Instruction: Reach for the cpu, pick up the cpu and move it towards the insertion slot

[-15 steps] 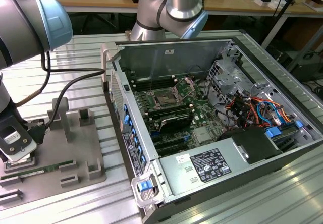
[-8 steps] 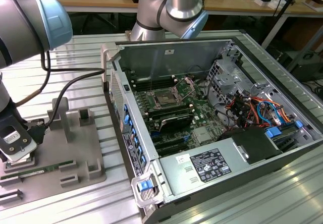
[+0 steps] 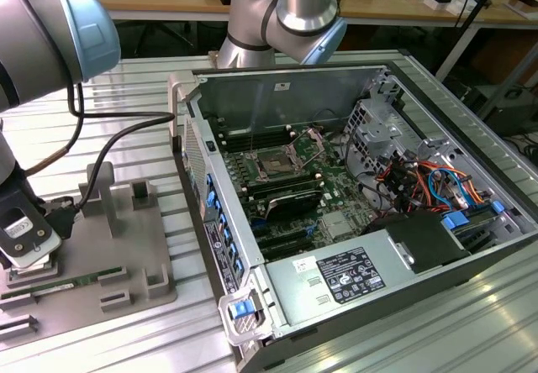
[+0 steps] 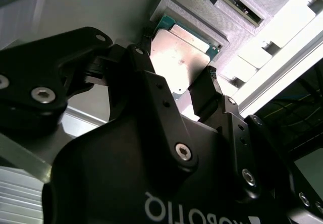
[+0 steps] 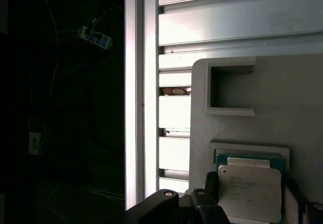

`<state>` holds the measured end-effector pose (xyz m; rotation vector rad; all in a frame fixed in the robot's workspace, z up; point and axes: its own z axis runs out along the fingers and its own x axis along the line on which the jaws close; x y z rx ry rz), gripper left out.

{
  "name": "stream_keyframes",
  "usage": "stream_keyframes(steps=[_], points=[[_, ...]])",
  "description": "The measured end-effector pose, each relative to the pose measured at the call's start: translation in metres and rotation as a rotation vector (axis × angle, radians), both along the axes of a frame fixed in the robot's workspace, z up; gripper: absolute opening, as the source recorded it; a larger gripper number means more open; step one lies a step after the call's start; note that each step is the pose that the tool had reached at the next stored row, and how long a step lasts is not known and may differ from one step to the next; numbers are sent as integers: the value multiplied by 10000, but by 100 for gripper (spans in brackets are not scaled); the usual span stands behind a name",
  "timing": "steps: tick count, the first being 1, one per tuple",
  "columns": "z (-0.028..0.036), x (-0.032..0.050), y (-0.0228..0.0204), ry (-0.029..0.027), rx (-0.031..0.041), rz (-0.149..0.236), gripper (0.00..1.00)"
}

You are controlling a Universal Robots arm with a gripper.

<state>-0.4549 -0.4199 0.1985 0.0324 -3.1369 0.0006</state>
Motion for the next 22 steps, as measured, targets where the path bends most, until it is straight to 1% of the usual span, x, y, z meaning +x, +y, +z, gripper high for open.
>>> stream_keyframes(steps=[22], points=[[57, 0, 0, -1, 0, 0, 55]])
